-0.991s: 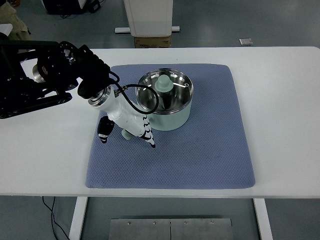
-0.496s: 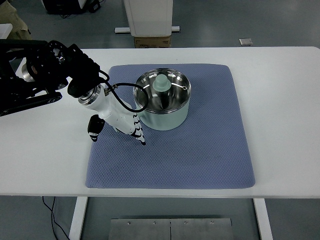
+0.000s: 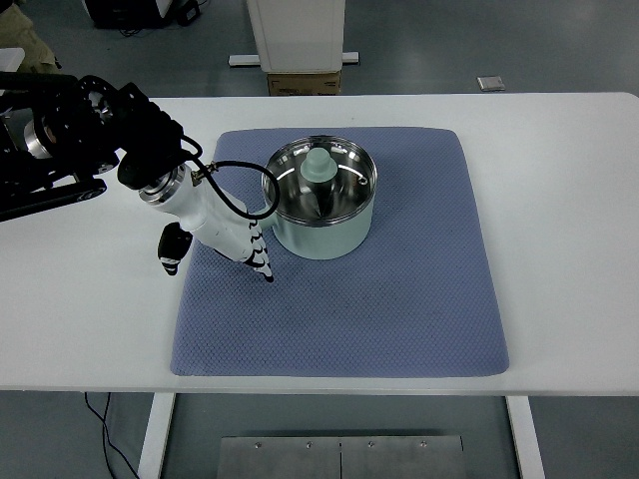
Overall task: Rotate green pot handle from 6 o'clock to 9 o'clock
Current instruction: 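Swing the green handle with the left hand toward the left arm's side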
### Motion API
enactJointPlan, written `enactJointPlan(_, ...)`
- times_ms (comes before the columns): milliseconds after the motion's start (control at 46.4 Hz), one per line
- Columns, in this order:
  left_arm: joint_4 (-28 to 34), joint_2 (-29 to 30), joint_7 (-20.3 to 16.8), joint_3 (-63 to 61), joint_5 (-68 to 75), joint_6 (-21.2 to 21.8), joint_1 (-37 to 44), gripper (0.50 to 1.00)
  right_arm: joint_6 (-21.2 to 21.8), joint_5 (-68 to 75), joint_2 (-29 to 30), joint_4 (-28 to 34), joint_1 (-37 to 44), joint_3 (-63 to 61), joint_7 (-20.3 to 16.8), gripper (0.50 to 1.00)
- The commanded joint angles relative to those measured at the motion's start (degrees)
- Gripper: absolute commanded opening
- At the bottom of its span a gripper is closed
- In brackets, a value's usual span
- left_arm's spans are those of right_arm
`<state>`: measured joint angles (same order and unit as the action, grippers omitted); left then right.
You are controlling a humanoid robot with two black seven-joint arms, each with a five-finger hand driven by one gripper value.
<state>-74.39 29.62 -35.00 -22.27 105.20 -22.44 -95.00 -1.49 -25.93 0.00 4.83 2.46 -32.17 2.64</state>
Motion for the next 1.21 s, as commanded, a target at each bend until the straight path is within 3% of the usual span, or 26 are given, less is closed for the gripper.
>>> enactJointPlan(0,0.13,0.0,0.0,-0.32,0.0,0.02,-0.1,1.0,0.0,0.0,0.0,0.0,0.0,0.0,0.0,1.0)
enactJointPlan(1185,4.69,0.17,0.0,-6.47,-0.88,3.36,-1.6,1.0,0.0,0.0,0.0,0.0,0.0,0.0,0.0,1.0)
